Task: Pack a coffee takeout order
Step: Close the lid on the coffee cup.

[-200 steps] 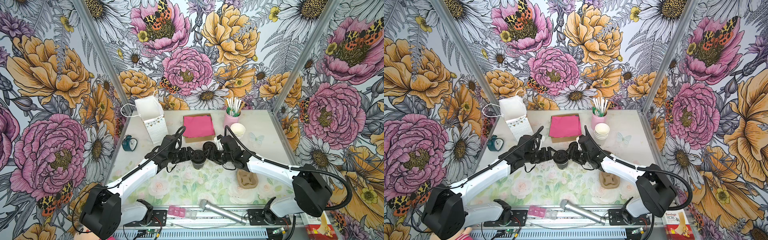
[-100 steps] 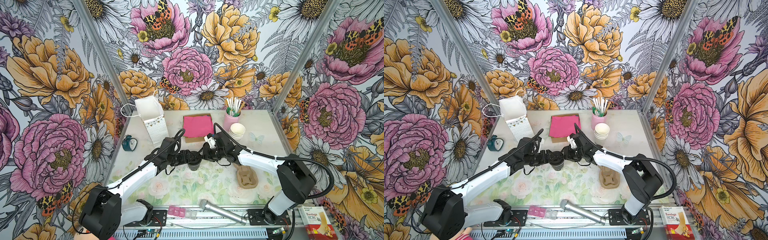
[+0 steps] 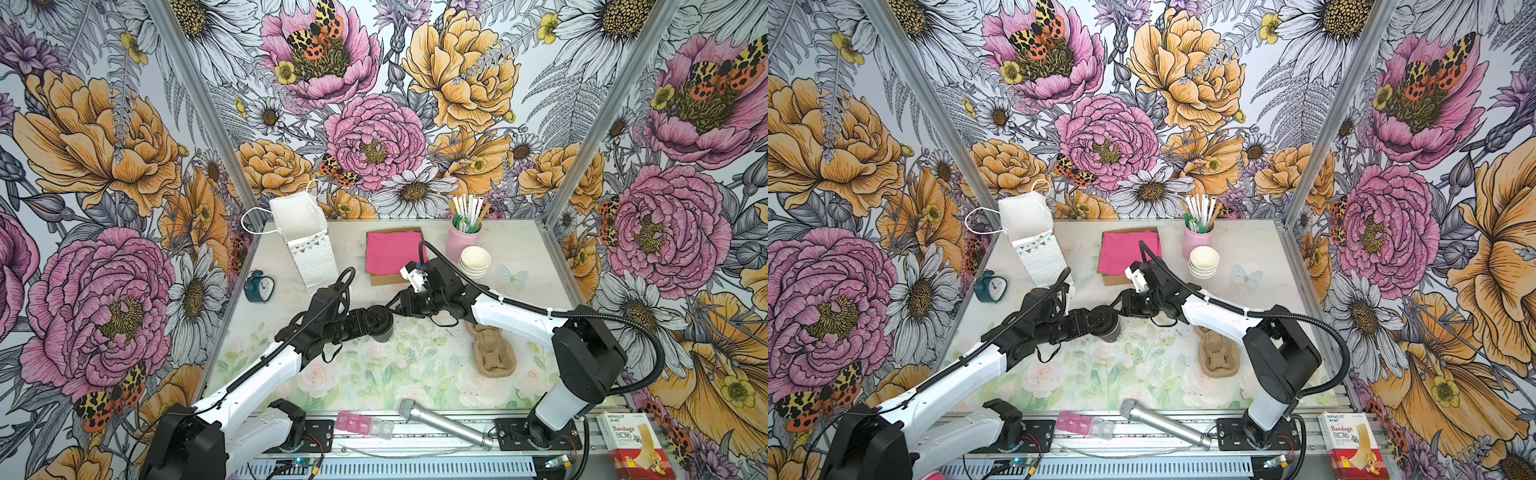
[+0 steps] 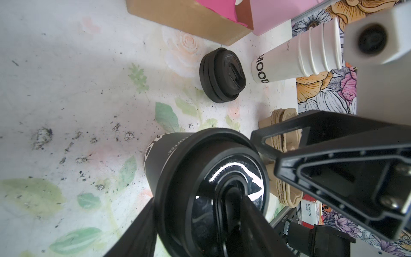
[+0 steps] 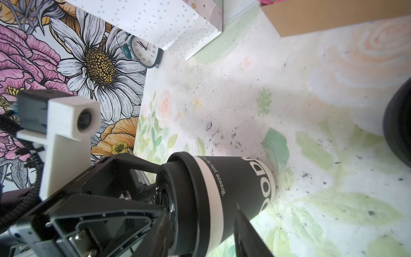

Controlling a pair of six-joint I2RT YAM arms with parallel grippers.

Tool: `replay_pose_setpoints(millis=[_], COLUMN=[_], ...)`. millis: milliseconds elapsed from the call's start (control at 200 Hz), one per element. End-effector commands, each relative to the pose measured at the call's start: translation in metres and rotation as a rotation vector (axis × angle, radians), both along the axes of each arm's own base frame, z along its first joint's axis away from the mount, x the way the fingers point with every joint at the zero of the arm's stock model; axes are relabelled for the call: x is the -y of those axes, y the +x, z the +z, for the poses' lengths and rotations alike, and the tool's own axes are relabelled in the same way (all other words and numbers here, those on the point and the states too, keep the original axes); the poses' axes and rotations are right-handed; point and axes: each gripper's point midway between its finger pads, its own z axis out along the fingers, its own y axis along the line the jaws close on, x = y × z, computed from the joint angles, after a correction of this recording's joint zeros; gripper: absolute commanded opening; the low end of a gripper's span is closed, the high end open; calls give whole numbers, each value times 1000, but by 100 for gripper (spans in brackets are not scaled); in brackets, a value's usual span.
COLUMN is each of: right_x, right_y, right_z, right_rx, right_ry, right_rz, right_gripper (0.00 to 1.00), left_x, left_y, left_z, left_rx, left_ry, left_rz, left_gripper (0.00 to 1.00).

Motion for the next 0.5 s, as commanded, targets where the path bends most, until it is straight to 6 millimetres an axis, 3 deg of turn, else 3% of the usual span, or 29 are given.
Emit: replay_pose_setpoints(millis=[0, 285, 495], right_x=[5, 12, -1], right_y=[-2, -11, -11], right_z=[8, -12, -4], right_rx=[-17, -110, -146], right_ry=[11, 11, 173], right_rz=[-47, -104, -130], right_gripper=[48, 46, 43], left_x=[-14, -7, 0], left_y=[0, 6, 4], left_z=[-19, -22, -30], left_rx=[-45, -60, -72], left_ry=[61, 74, 87], left_rz=[50, 42, 28], left_gripper=[56, 55, 53])
